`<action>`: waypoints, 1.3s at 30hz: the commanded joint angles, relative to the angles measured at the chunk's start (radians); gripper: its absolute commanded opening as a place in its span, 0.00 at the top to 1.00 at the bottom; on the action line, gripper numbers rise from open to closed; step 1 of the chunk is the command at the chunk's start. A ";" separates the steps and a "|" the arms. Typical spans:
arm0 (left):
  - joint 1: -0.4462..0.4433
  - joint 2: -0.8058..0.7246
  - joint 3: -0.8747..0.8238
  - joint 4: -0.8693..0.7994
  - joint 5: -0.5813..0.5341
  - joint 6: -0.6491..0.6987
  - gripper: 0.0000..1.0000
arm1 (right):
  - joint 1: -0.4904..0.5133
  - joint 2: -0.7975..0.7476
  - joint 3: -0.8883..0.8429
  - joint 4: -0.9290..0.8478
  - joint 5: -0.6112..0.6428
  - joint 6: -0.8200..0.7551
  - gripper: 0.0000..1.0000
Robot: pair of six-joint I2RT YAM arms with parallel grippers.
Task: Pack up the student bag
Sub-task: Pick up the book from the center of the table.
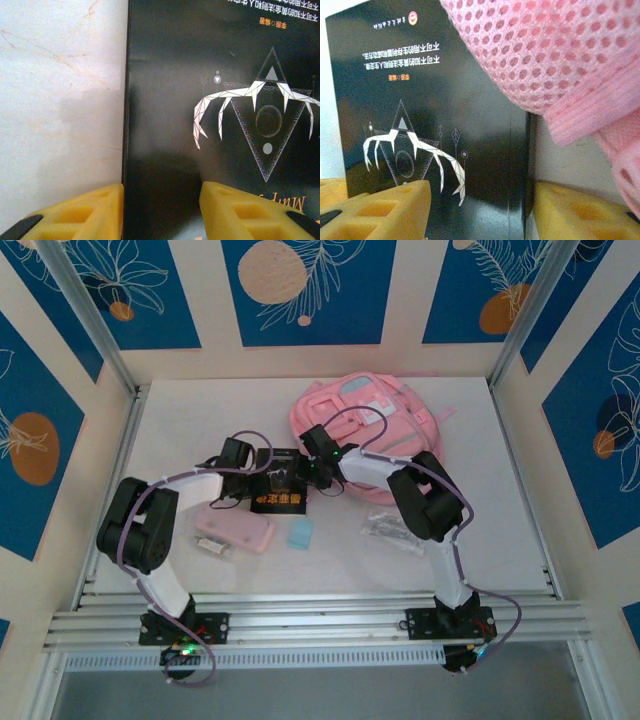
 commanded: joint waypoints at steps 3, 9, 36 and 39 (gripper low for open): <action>-0.008 0.044 -0.053 -0.070 0.071 -0.007 0.58 | 0.003 -0.038 -0.070 0.324 -0.321 0.107 0.45; -0.008 0.047 -0.051 -0.064 0.070 -0.009 0.58 | -0.006 -0.123 -0.123 0.444 -0.431 0.156 0.48; 0.022 -0.085 0.005 -0.072 0.109 -0.053 0.24 | -0.022 -0.178 -0.125 0.310 -0.423 0.040 1.00; 0.034 -0.142 0.052 -0.056 0.159 -0.069 0.14 | -0.050 -0.265 -0.150 0.268 -0.461 -0.021 1.00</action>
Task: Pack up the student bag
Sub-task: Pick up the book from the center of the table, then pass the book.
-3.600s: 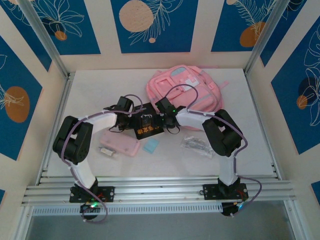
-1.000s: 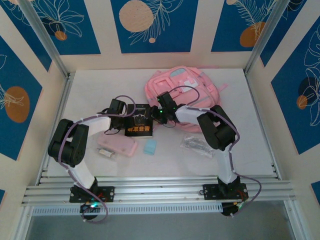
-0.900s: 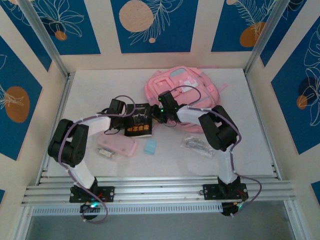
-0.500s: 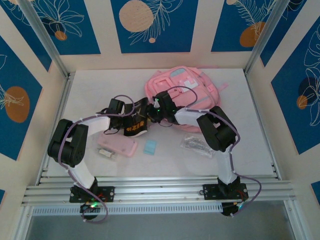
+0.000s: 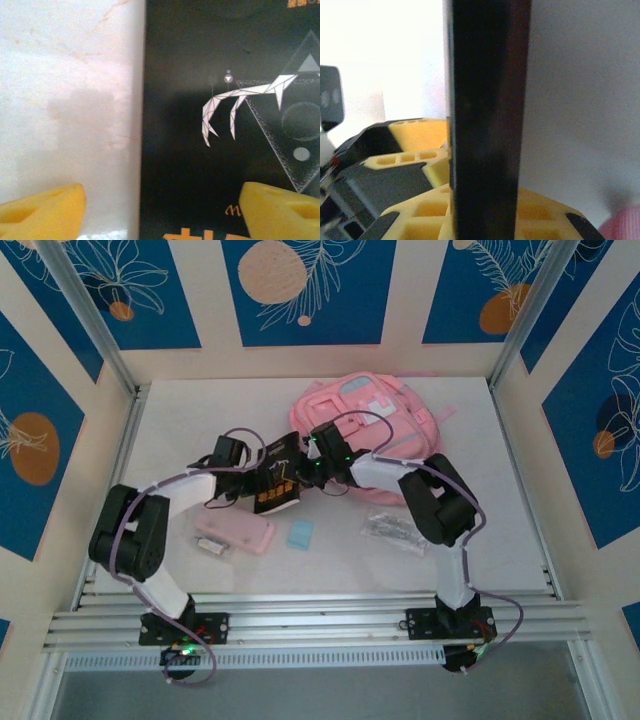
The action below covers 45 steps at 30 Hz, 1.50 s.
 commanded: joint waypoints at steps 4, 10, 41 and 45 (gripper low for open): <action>0.013 -0.103 0.093 0.064 0.203 -0.066 0.11 | -0.061 -0.276 -0.052 -0.033 -0.164 -0.137 1.00; 0.016 -0.128 0.025 0.466 0.437 -0.281 0.04 | -0.157 -0.473 -0.169 -0.013 -0.255 -0.149 1.00; -0.053 0.027 0.001 1.076 0.675 -0.629 0.81 | -0.374 -0.489 -0.284 0.112 -0.402 -0.142 1.00; -0.056 0.021 0.000 1.040 0.644 -0.611 1.00 | -0.366 -0.464 -0.244 0.063 -0.376 -0.162 1.00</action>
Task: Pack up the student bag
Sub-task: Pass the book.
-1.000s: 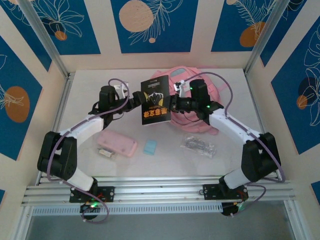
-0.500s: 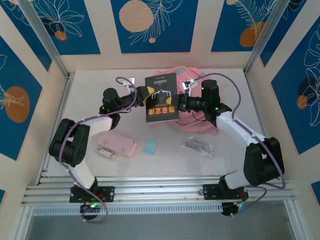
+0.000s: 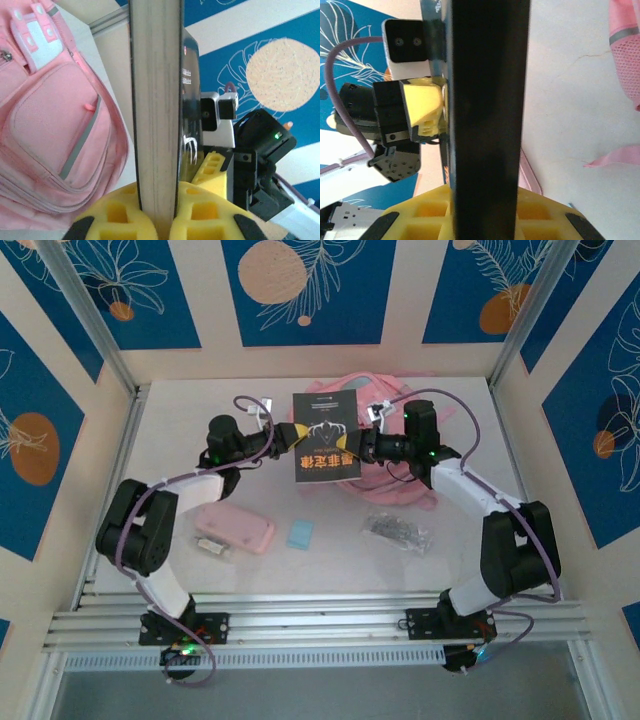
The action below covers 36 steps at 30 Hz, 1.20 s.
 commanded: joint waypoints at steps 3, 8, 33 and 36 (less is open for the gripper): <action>-0.014 -0.034 -0.004 -0.034 -0.065 0.047 1.00 | 0.006 0.016 0.078 -0.108 0.114 -0.034 0.79; -0.015 -0.026 0.003 -0.072 -0.218 0.035 1.00 | 0.017 -0.057 0.027 -0.212 0.352 0.080 0.17; -0.143 -0.065 -0.081 0.146 -0.761 -0.107 1.00 | 0.278 -0.080 -0.321 0.489 0.698 0.646 0.01; -0.146 -0.072 -0.096 0.162 -0.764 -0.125 1.00 | 0.279 -0.017 -0.305 0.545 0.690 0.674 0.01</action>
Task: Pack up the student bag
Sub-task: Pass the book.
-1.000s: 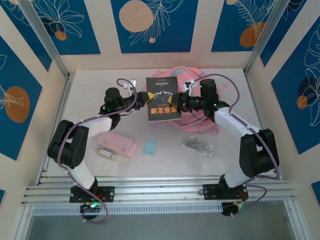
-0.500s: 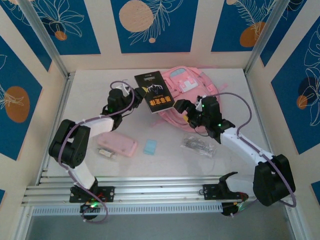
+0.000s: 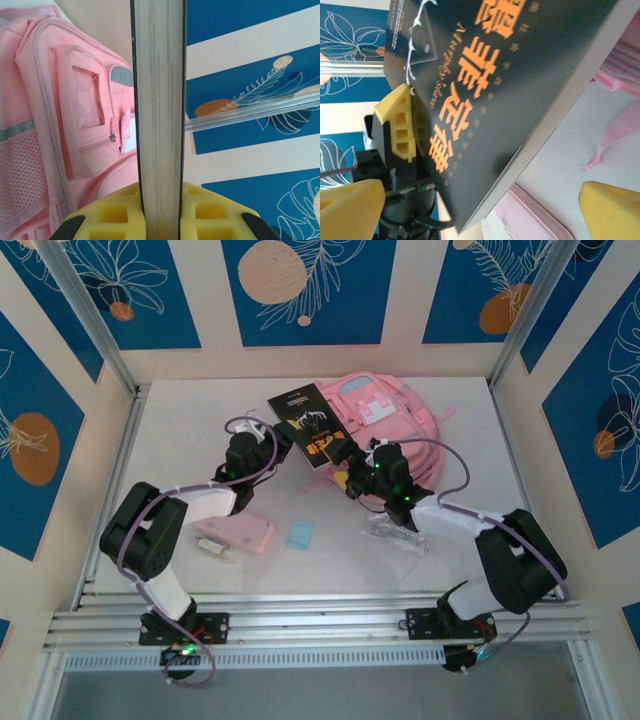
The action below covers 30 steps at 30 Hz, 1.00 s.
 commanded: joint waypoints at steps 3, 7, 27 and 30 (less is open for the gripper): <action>-0.012 -0.062 -0.008 0.167 -0.026 -0.055 1.00 | 0.003 0.079 0.011 0.178 0.032 0.064 0.00; -0.012 -0.060 -0.018 0.168 -0.006 -0.086 1.00 | -0.007 0.122 -0.004 0.322 0.062 0.056 0.09; -0.057 -0.009 0.152 -0.209 0.345 0.189 0.03 | -0.318 -0.082 -0.052 0.126 -0.163 -0.132 1.00; -0.100 -0.018 0.253 -0.482 0.339 0.447 0.04 | -0.405 -0.200 -0.047 -0.069 -0.150 -0.231 1.00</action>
